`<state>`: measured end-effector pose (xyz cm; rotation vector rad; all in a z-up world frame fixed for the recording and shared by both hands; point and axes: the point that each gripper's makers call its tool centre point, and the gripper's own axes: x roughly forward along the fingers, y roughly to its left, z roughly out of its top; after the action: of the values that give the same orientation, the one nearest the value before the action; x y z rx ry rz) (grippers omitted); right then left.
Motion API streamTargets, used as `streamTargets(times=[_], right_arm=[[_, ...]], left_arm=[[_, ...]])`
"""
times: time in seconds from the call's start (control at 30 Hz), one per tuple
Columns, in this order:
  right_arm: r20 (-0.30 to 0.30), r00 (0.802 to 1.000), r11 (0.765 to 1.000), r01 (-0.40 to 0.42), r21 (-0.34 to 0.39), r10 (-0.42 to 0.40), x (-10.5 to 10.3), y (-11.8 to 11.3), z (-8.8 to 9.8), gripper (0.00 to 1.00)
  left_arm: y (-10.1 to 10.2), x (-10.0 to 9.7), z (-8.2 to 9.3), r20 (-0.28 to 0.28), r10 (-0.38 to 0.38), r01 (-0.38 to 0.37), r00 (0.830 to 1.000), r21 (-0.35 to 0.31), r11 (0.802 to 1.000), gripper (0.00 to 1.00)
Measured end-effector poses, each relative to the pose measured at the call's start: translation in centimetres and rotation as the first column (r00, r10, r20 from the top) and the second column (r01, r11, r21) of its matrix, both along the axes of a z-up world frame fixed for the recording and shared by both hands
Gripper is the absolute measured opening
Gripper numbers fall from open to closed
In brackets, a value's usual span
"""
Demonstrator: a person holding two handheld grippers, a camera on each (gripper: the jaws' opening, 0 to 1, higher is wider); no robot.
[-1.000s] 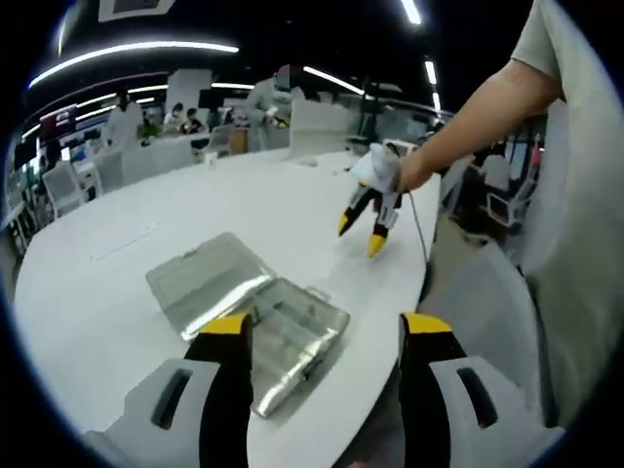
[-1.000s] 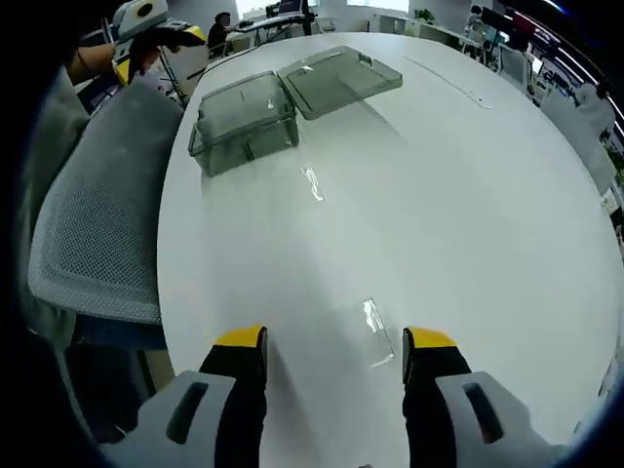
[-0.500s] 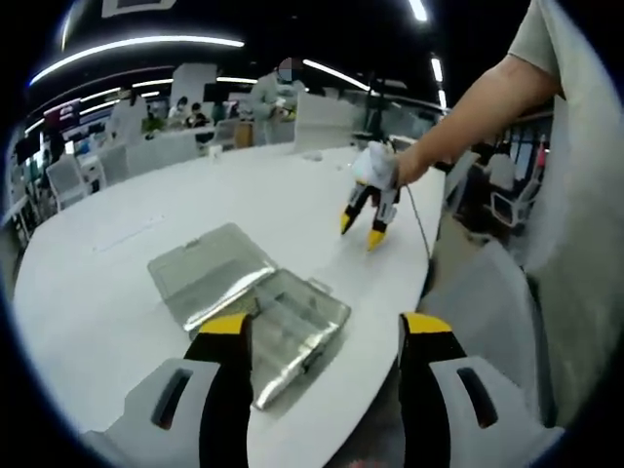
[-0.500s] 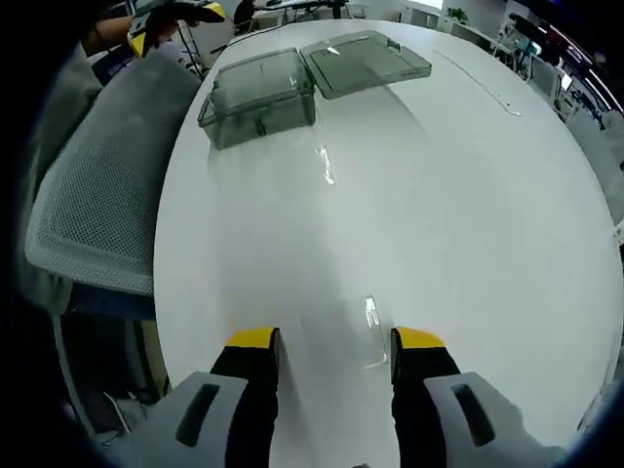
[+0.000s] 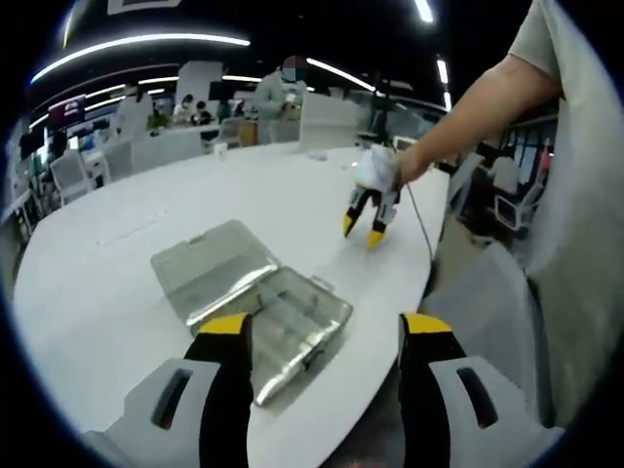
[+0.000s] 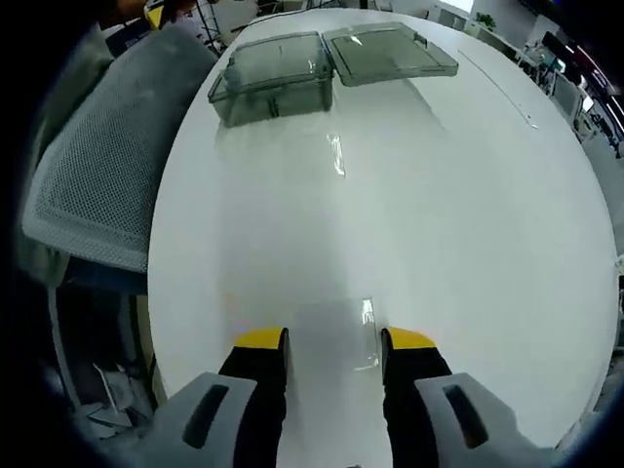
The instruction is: Insert the divider into the dual guide fixture by aligning both edges with the guide slots and pushing it downward to the bottom, including one-sided entry, uneven engagement, binding, and posture correction.
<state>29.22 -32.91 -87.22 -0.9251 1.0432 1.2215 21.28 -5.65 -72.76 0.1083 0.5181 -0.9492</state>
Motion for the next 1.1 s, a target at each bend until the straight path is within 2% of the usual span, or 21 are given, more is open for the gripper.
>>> streamTargets(times=[0.13, 0.23, 0.63, 1.1], right_arm=[[0.000, 0.999, 0.999, -0.049, -0.014, 0.049, -0.31, 0.17, -0.06, 0.31], [-0.003, 0.998, 0.998, -0.056, -0.024, 0.056, -0.26, 0.18, -0.06, 0.30], [-0.012, 1.000, 0.999, -0.024, -0.043, 0.023, -0.15, 0.43, -0.12, 0.27], [-0.016, 1.000, 0.998, -0.018, -0.052, 0.017, -0.51, 0.80, 0.77, 0.27]], left_arm=[[-0.08, 0.05, 0.06, 0.000, 0.004, -0.004, 1.000, -0.003, 1.000, 0.59], [-0.07, 0.06, 0.10, 0.000, 0.009, -0.009, 1.000, -0.005, 1.000, 0.58], [0.35, -0.11, 0.36, 0.004, 0.025, -0.025, 1.000, -0.008, 1.000, 0.58], [0.77, -0.10, 0.64, 0.011, 0.033, -0.033, 0.999, -0.008, 0.999, 0.58]])
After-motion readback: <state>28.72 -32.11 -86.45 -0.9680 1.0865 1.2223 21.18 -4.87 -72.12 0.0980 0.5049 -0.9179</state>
